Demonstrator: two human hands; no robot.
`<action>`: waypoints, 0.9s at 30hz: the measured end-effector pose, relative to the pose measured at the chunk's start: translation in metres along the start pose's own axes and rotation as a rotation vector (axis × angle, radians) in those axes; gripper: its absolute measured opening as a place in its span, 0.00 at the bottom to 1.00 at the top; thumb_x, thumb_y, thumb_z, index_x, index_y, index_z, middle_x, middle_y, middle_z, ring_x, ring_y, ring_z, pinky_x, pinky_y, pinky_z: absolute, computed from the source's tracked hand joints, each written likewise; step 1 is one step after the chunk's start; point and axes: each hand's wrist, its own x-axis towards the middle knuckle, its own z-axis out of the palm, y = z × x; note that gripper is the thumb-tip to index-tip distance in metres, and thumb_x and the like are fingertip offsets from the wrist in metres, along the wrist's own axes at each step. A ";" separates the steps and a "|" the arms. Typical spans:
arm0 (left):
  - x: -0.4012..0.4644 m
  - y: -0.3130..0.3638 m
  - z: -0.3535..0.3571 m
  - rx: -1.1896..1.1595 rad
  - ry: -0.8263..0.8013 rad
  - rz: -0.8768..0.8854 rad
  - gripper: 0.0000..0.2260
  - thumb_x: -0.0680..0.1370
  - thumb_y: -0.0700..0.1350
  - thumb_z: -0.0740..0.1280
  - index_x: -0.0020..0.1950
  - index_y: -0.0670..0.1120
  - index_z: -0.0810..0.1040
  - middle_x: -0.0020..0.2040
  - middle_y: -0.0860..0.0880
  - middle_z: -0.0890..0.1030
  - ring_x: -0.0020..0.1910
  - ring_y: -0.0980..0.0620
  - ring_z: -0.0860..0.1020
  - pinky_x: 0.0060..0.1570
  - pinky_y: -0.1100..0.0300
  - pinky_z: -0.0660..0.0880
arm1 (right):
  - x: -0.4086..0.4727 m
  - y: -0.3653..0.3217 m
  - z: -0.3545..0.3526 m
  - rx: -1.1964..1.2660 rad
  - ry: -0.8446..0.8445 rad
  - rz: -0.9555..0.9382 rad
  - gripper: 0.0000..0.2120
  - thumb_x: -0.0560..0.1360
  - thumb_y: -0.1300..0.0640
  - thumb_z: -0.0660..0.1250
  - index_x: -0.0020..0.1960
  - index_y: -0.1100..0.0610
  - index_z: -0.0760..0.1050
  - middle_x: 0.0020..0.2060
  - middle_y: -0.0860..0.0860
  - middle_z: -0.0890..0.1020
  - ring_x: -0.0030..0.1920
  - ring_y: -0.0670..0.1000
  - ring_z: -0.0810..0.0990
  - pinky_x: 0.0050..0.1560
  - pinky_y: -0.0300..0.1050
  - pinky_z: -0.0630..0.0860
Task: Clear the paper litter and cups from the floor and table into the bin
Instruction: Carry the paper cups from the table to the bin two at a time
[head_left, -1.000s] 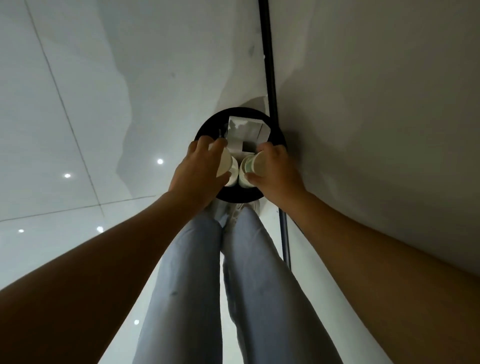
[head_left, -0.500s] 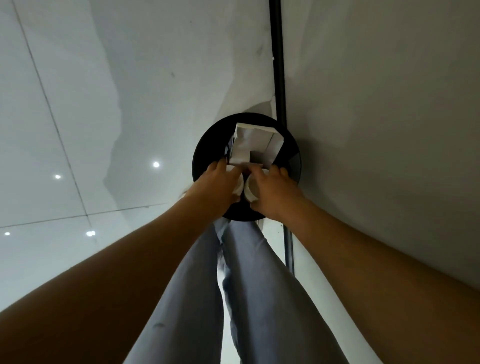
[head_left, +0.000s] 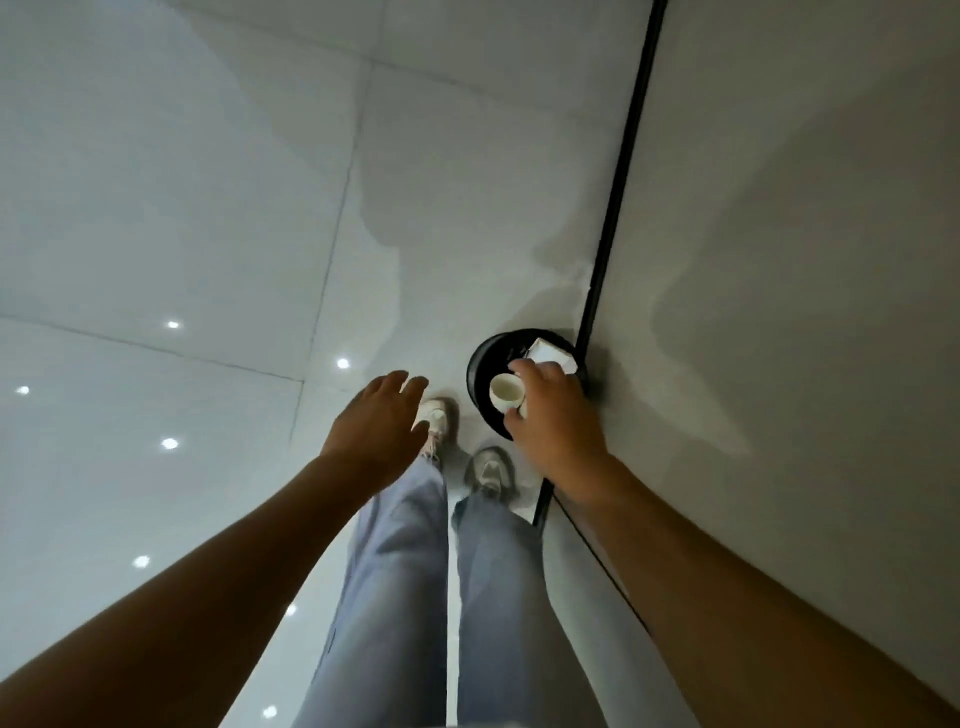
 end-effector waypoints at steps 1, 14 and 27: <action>-0.019 0.000 -0.014 -0.034 0.036 -0.024 0.24 0.80 0.50 0.62 0.74 0.47 0.62 0.73 0.46 0.65 0.71 0.47 0.64 0.65 0.55 0.67 | -0.009 -0.020 -0.013 -0.046 0.002 -0.047 0.24 0.77 0.55 0.64 0.72 0.53 0.63 0.67 0.56 0.69 0.64 0.59 0.69 0.61 0.54 0.72; -0.259 -0.170 -0.102 -0.272 0.435 -0.388 0.22 0.79 0.50 0.61 0.72 0.46 0.64 0.68 0.47 0.70 0.67 0.47 0.67 0.61 0.56 0.68 | -0.097 -0.335 -0.003 -0.419 -0.056 -0.504 0.25 0.77 0.51 0.63 0.72 0.49 0.61 0.67 0.54 0.69 0.64 0.57 0.68 0.59 0.51 0.71; -0.473 -0.423 -0.104 -0.485 0.615 -0.880 0.22 0.80 0.50 0.61 0.73 0.46 0.63 0.68 0.45 0.70 0.65 0.46 0.69 0.62 0.56 0.68 | -0.167 -0.660 0.147 -0.626 -0.228 -0.964 0.27 0.77 0.51 0.64 0.74 0.50 0.59 0.67 0.54 0.68 0.65 0.57 0.68 0.60 0.51 0.71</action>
